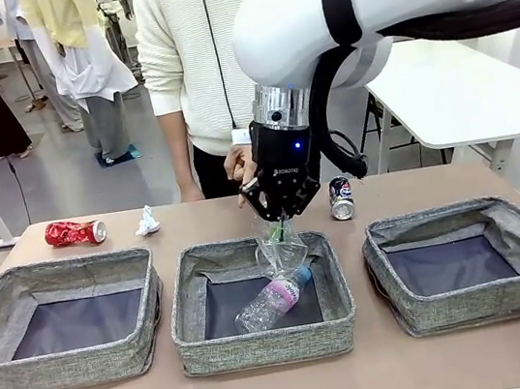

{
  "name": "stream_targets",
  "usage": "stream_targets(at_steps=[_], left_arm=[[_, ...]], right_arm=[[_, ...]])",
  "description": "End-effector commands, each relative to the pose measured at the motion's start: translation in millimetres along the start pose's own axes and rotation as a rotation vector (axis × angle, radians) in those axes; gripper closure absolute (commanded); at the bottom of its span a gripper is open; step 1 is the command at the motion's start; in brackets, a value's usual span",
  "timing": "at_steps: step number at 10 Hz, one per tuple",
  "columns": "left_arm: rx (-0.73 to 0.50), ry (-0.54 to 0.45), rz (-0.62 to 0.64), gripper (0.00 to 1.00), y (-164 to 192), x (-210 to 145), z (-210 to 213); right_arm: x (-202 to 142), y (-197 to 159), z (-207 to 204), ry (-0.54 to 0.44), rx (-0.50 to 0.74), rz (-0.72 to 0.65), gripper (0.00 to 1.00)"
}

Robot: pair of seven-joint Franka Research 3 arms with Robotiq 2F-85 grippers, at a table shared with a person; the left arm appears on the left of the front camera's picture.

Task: Sort the waste into the appropriate baskets.
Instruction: Place the picked waste into the Fabric basket indicated by the person.

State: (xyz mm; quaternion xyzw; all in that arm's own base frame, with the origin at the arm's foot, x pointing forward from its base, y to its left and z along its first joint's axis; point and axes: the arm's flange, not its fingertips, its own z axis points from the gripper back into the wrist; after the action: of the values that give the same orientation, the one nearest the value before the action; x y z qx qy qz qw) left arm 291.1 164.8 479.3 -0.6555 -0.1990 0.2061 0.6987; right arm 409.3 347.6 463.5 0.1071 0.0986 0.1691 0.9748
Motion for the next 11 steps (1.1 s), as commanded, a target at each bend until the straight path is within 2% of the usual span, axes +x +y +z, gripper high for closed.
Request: stream_targets(at_steps=[1,2,3,4,5,8,9,10,11], left_arm=[[0.009,0.011,0.007,0.0,-3.5,-2.9,2.0],[0.009,0.011,0.007,0.0,-3.5,-2.9,2.0],[0.009,0.011,0.007,0.0,-3.5,-2.9,2.0],[0.009,0.011,0.007,0.0,-3.5,-2.9,2.0],[0.009,0.011,0.007,0.0,-3.5,-2.9,2.0],[0.009,0.011,0.007,0.0,-3.5,-2.9,2.0],[0.009,0.011,0.007,0.0,-3.5,-2.9,2.0],[0.009,0.011,0.007,0.0,-3.5,-2.9,2.0],[0.009,0.011,0.007,0.0,-3.5,-2.9,2.0]], right_arm=[[-4.1,-4.2,8.8,0.0,0.043,0.02,0.99],[-3.9,-3.9,8.6,0.009,0.036,0.019,0.99],[-4.3,-4.3,9.1,0.017,0.039,0.027,0.57],[-4.2,-4.7,9.8,0.018,0.041,0.028,0.43],[-3.7,-5.3,10.4,0.019,0.046,0.021,0.01],[-2.9,-7.9,13.2,0.03,0.108,0.025,0.0],[-2.3,-9.3,13.8,0.039,0.132,0.027,0.09],[-1.9,-10.2,14.0,0.045,0.144,0.029,0.0],[-1.2,-11.0,14.2,0.053,0.172,0.039,0.0]])
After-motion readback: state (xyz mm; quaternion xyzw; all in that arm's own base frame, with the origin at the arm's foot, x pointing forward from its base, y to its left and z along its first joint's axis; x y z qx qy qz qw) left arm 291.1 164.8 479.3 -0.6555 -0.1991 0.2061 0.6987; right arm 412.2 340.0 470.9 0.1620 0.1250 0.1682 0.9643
